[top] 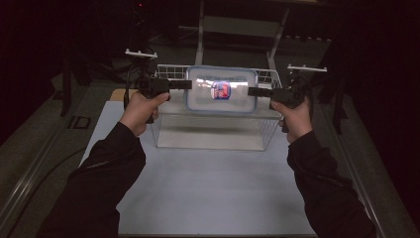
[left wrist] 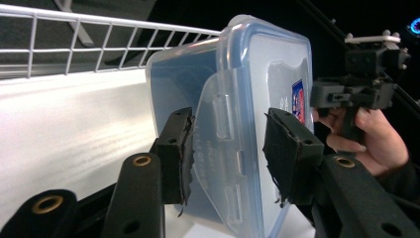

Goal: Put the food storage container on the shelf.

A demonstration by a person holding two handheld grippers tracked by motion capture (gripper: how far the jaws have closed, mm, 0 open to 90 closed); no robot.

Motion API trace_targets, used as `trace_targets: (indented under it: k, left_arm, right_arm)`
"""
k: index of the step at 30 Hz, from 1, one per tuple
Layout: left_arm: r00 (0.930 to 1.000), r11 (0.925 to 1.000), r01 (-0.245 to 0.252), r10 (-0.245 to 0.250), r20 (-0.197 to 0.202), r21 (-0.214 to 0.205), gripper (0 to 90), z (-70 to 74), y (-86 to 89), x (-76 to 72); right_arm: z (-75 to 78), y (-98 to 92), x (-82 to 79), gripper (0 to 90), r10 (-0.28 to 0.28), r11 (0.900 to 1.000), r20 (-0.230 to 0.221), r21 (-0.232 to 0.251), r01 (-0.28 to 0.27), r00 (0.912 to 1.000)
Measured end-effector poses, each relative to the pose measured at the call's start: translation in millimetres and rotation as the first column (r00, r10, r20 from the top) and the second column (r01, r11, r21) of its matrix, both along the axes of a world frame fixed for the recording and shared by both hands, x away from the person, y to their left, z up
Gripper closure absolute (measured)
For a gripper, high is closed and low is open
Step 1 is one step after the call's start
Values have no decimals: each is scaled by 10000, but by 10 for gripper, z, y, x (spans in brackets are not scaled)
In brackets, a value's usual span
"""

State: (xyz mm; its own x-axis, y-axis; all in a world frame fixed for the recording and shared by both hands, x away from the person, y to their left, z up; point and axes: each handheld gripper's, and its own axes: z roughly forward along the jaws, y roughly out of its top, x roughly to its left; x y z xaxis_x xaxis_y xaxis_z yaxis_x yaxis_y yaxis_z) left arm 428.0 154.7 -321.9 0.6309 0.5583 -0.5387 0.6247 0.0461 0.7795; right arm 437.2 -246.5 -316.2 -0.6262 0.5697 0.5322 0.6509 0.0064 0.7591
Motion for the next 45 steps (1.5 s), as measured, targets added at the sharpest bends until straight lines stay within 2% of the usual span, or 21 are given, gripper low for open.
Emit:
trace_targets:
  k: [5,6,11,12,13,15,16,19,22,24,28,30,31,32,33,36,38,40,41,44,45]
  left_arm:
    - [9997,9999,-146,145,-172,-44,517,-12,-21,61]
    - [9990,9993,-341,336,-303,-149,510,-29,-33,111]
    - [9978,9984,-511,499,-438,-250,502,-51,-32,153]
    - [9954,9969,-717,694,-664,-323,502,-70,-32,188]
    - [9948,9968,-750,728,-716,-291,501,-77,-33,199]
    - [9922,9963,-858,863,-900,88,514,-94,-42,226]
    - [9918,9963,-859,859,-946,36,524,-106,-46,233]
    - [9912,9958,-918,912,-957,-18,500,-120,-62,245]
    - [9930,9964,-848,849,-827,43,475,-116,-68,230]
    - [9943,9961,-886,887,-594,35,440,-96,-54,192]
    - [9949,9948,-997,1000,142,-206,358,-27,19,67]
    - [9958,9972,-712,724,561,-232,310,-9,40,-22]
    - [9958,9972,-712,724,561,-232,260,-9,40,-22]
    - [9915,9980,-631,639,1134,-103,232,7,46,-142]
    - [9889,9983,-550,568,1373,-169,215,9,51,-201]
    - [9749,9989,-464,465,2176,-54,142,7,38,-388]
    - [9678,9991,-426,403,2484,40,94,-8,23,-495]
    - [9654,9993,-351,315,2590,93,2,-19,12,-544]
    - [9612,9993,-272,186,2752,274,1,-43,-17,-643]
    - [9481,9964,-99,-174,3175,844,1,-89,-80,-785]
    - [9442,9958,-79,-226,3287,911,1,-106,-94,-817]
  right_arm:
    - [-21,2,36,485,-203,9997,-214,151,206,9996]
    - [-46,-7,78,480,-294,9988,-472,382,312,9985]
    - [-60,0,140,470,-509,9976,-715,441,542,9961]
    - [-80,-2,179,466,-615,9959,-943,598,673,9936]
    - [-89,-5,194,461,-603,9957,-999,638,668,9932]
    - [-99,-9,224,469,-762,9953,-1044,515,819,9916]
    - [-100,-9,236,491,-914,9952,-1033,260,946,9904]
    - [-118,-15,265,486,-891,9948,-1209,392,945,9887]
    - [-93,-13,251,474,-992,9946,-1043,189,1017,9896]
    - [-72,-14,230,462,-1051,9944,-855,-42,1052,9908]
    - [6,-38,145,448,-1083,9934,-325,-424,1069,9936]
    - [53,-45,78,444,-999,9924,93,-711,1003,9950]
    - [53,-45,78,444,-999,9924,93,-711,1003,9950]
    - [102,-41,-13,443,-834,9917,465,-944,875,9954]
    - [125,-35,-59,444,-732,9916,604,-1026,791,9955]
    - [171,-7,-201,444,-378,9925,1013,-1116,491,9941]
    - [189,16,-299,448,-243,9933,1233,-1096,379,9921]
    - [191,48,-388,450,34,9946,1362,-1036,108,9907]
    - [189,61,-421,454,123,9948,1405,-1016,20,9900]
    - [151,128,-535,466,506,9947,1511,-963,-362,9872]
    - [129,152,-557,472,609,9942,1509,-971,-466,9867]
